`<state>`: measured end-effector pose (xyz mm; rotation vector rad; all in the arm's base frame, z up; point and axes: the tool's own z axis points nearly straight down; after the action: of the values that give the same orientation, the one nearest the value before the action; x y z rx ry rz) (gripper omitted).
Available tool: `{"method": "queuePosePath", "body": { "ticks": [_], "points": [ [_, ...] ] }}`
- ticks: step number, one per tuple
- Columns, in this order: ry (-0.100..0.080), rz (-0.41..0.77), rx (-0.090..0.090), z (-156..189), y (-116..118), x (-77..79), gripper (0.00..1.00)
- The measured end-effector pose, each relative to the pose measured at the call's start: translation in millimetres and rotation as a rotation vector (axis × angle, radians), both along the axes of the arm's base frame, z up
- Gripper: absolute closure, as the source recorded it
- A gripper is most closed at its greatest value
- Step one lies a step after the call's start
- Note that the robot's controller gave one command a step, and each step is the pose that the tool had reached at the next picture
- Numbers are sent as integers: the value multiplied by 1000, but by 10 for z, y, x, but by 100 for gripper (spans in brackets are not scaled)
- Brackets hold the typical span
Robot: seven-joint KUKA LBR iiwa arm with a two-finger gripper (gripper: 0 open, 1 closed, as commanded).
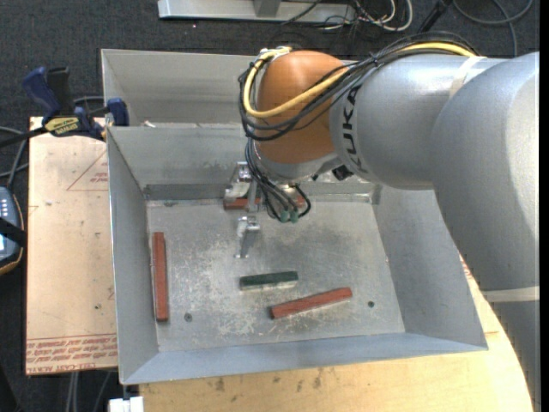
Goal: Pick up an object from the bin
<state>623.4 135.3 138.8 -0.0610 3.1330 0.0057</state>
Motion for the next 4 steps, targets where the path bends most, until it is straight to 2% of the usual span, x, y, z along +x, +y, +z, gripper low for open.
{"method": "queuePosePath", "body": {
  "ticks": [1, 2, 3, 4],
  "points": [
    [7, 169, -4, -478, -176, -332, 0],
    [6, 195, -1, -541, -330, -290, 0],
    [-20, 445, 2, -592, -797, -465, 100],
    [-5, 445, -5, -629, -847, -497, 0]
  ]
}}
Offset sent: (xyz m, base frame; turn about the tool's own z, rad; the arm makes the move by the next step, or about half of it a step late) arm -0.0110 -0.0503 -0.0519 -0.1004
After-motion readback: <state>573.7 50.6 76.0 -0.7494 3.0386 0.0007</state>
